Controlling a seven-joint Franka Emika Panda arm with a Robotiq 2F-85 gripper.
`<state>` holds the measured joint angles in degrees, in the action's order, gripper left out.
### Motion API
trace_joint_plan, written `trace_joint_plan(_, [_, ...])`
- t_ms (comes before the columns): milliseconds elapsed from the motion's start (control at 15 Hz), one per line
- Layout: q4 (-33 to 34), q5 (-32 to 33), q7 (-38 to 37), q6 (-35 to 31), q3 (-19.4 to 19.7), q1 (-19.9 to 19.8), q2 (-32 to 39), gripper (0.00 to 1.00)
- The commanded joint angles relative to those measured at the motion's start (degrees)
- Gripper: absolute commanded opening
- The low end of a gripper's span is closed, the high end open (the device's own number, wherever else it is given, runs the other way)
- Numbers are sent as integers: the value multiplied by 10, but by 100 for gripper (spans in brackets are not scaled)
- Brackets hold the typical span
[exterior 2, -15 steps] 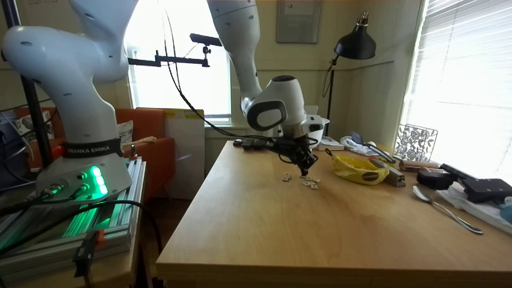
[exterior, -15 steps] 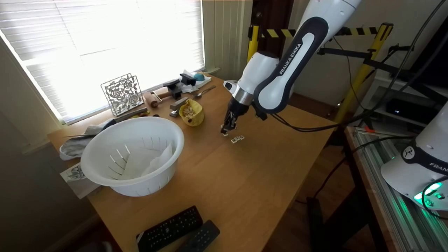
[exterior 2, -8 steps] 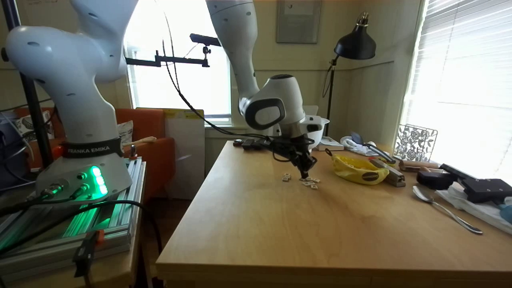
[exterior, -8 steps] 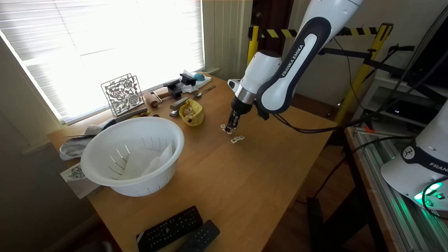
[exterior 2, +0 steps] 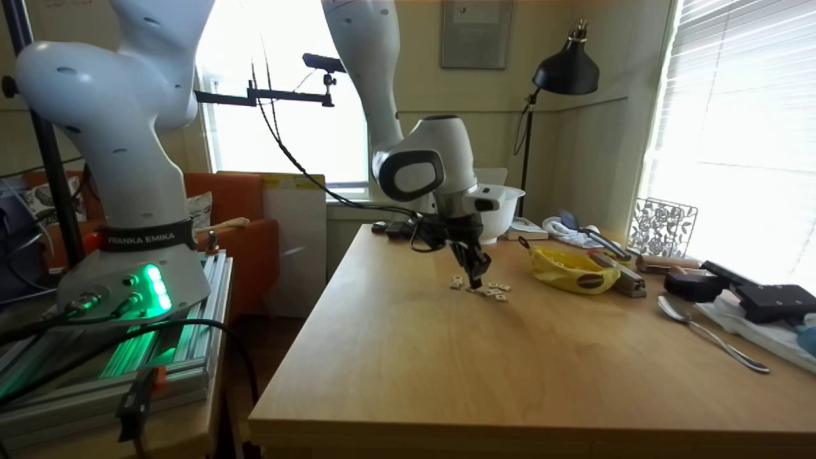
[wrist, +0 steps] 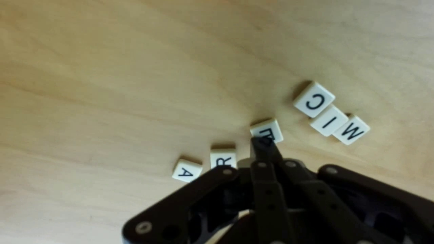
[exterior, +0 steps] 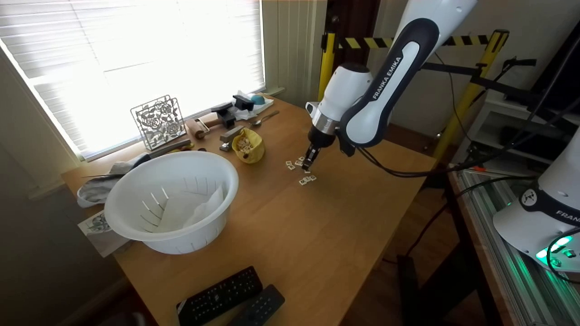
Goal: Create the word 'Mice' with the tiles.
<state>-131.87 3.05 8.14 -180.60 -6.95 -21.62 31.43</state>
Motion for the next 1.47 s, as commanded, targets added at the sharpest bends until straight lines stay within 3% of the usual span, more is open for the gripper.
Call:
trace_joint_plan(0, [-28,-25,-40,15,43,44,-23,0])
trace_joint_plan(267, [-39,-47,-83,16,80,83,-30,0])
trace_joint_plan(733, [-45,-105,-145,54,74,93,-43,0])
trace_joint_plan(1400, [-39,-151,-247,72,125,150,-43,0])
